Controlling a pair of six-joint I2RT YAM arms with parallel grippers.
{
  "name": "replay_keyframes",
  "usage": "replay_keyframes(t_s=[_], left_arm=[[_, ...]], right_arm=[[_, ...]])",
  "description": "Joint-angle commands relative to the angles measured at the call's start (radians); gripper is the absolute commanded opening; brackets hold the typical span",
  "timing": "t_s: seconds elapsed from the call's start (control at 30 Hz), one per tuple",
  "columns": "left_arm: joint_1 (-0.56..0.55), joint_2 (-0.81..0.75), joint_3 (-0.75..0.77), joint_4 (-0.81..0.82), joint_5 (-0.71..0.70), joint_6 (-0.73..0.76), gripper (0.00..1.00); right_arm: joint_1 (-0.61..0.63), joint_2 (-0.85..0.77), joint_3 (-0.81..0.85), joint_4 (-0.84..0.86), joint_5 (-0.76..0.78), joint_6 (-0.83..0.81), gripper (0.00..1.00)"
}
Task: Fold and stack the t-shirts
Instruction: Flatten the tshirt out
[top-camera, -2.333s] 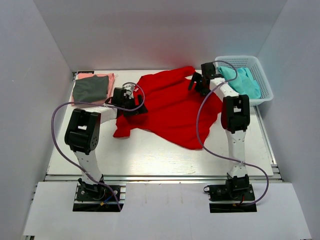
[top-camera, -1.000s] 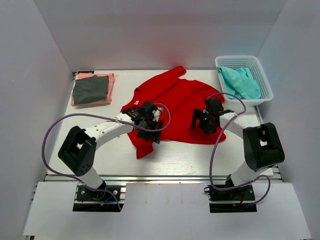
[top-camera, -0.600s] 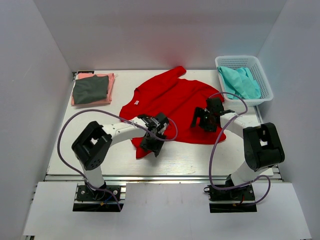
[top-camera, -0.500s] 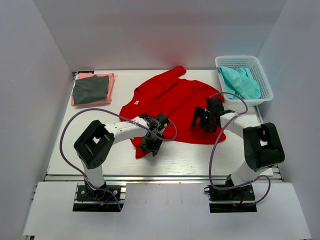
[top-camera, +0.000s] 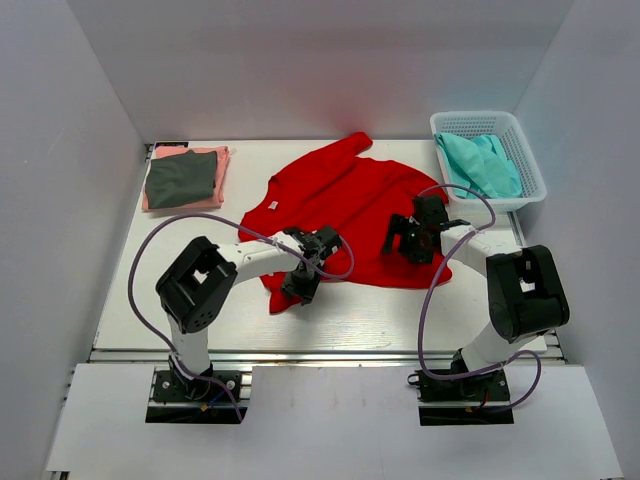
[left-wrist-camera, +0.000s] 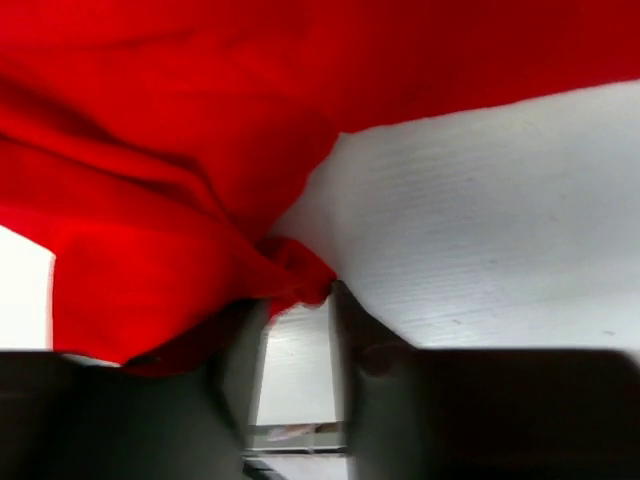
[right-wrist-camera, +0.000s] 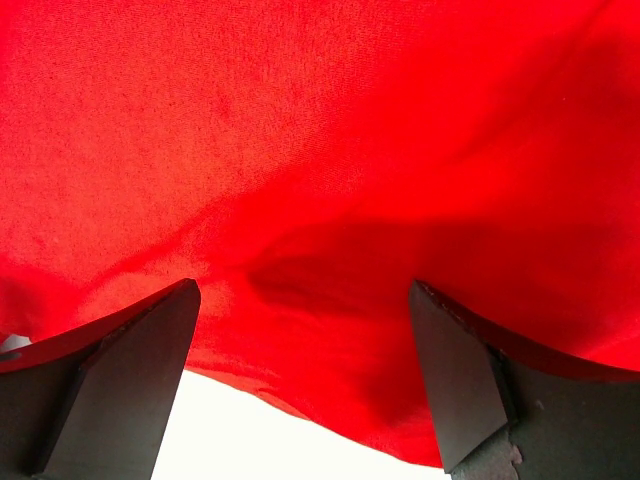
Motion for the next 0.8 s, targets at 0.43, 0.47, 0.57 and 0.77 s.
replay_keyframes(t_s=[0.43,0.47,0.57,0.77], left_arm=[[0.042,-0.368,-0.104,0.173,0.065,0.038,0.00],[0.056,-0.399,-0.113,0.173,0.065,0.028,0.00],[0.084,-0.492,-0.171,0.124,0.009,-0.033,0.00],[0.145,-0.529,-0.277,-0.047,-0.058,-0.256,0.00]], right_arm=[[-0.008,0.017,-0.007,0.027,-0.003,-0.018,0.90],[-0.009,0.019,-0.007,0.030,-0.003,-0.022,0.90],[-0.012,0.016,-0.007,0.026,-0.005,-0.018,0.90],[-0.011,0.003,-0.005,0.017,-0.005,-0.021,0.90]])
